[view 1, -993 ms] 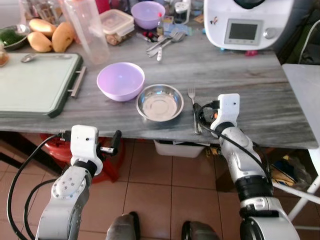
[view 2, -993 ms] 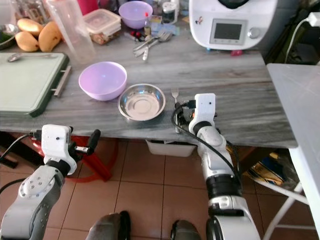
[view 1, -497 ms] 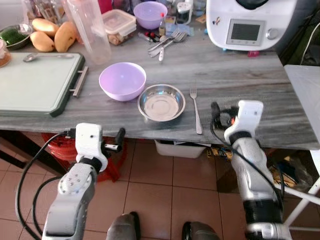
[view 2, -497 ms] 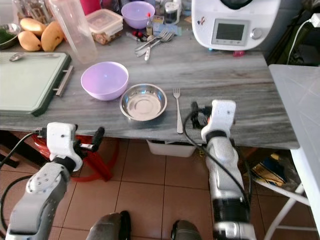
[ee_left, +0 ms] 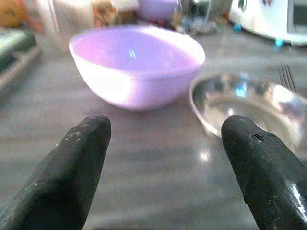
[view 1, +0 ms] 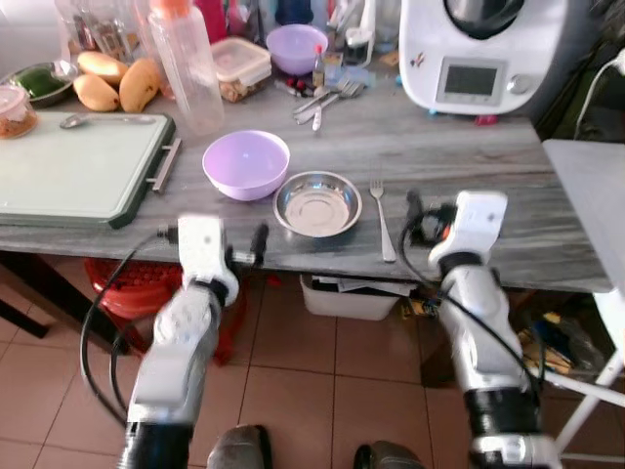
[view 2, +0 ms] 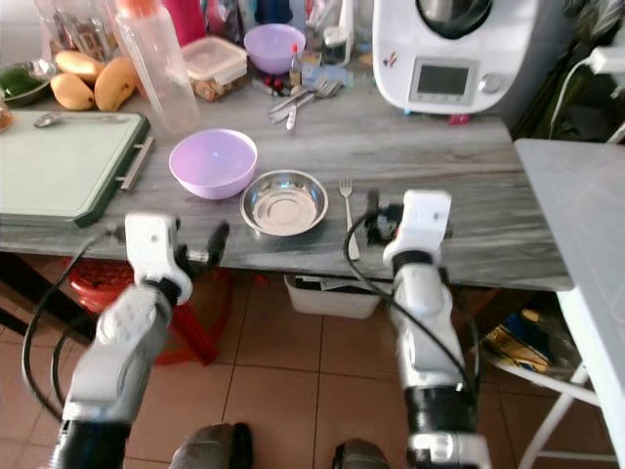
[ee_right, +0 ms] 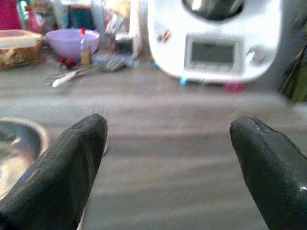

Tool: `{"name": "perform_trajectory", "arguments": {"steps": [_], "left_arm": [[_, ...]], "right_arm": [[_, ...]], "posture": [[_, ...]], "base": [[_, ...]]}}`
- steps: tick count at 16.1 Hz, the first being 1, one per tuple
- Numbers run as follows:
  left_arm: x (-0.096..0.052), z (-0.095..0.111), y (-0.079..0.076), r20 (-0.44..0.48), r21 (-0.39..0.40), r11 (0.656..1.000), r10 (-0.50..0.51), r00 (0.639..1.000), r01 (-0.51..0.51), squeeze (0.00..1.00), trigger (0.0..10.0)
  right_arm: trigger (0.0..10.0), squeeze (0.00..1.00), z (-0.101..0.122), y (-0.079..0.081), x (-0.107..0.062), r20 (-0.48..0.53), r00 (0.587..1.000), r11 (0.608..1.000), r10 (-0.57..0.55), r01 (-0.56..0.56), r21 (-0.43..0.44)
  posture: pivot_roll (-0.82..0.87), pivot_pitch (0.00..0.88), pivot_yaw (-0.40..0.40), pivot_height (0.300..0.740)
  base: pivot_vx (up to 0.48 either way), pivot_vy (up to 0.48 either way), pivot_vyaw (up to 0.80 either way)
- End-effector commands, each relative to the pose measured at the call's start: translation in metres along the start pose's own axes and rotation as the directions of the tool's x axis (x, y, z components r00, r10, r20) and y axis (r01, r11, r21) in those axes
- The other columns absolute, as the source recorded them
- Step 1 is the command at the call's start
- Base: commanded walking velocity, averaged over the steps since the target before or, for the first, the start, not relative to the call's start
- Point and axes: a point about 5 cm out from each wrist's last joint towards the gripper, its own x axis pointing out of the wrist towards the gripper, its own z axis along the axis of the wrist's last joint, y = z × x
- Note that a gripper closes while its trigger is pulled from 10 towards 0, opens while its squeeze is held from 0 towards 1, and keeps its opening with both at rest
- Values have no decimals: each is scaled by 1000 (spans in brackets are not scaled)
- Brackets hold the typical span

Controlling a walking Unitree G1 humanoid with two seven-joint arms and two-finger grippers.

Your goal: Setting the table

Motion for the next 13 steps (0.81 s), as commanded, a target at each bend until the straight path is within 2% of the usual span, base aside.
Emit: {"name": "perform_trajectory", "arguments": {"steps": [1, 2, 4, 7, 8, 11, 12, 13], "left_arm": [[2, -2, 7, -2, 10, 999, 37, 999, -37, 0, 10000], [5, 2, 12, 15, 13, 998, 57, 998, -57, 0, 10000], [0, -8, 14, 4, 17, 998, 64, 998, -64, 0, 10000], [-5, -18, 16, -26, -3, 996, 84, 996, -84, 0, 10000], [-7, -25, 17, -41, -2, 996, 88, 995, -88, 0, 10000], [-5, -33, 17, -57, -1, 997, 81, 995, -81, 0, 10000], [-5, -36, 17, -64, -4, 996, 85, 994, -85, 0, 10000], [-5, -38, 18, -68, -6, 996, 88, 994, -88, 0, 10000]], "right_arm": [[10000, 0, -2, -1, 1, -7, 1000, 1000, -3, 3, -16], [10000, 0, 1, -3, 3, 11, 1000, 999, -25, 25, -30], [10000, 0, -6, 0, -7, -22, 999, 999, 49, -50, -12], [10000, 0, -8, 1, -12, -19, 999, 999, 50, -50, 1], [10000, 0, -8, 1, -12, -12, 998, 998, 60, -61, -17], [10000, 0, -14, -13, -12, -39, 999, 997, 10, -13, -70], [10000, 0, -22, -15, -15, -53, 999, 993, -7, 0, -122], [10000, 0, -25, -12, -16, -59, 998, 994, 21, -27, -105]], "posture": [[-7, 0, 16, 740], [-10, 0, 7, 740], [-6, 0, -4, 740], [-13, 0, -7, 740], [-20, 0, -6, 740], [-9, 0, -17, 740], [1, 0, -17, 740], [4, 0, -17, 740]], "base": [[0, 0, 0], [0, 0, 0], [-124, 0, 0], [-245, 0, 0], [-255, 0, 0], [-279, 0, 0], [-277, 0, 0], [-277, 0, 0]]}}
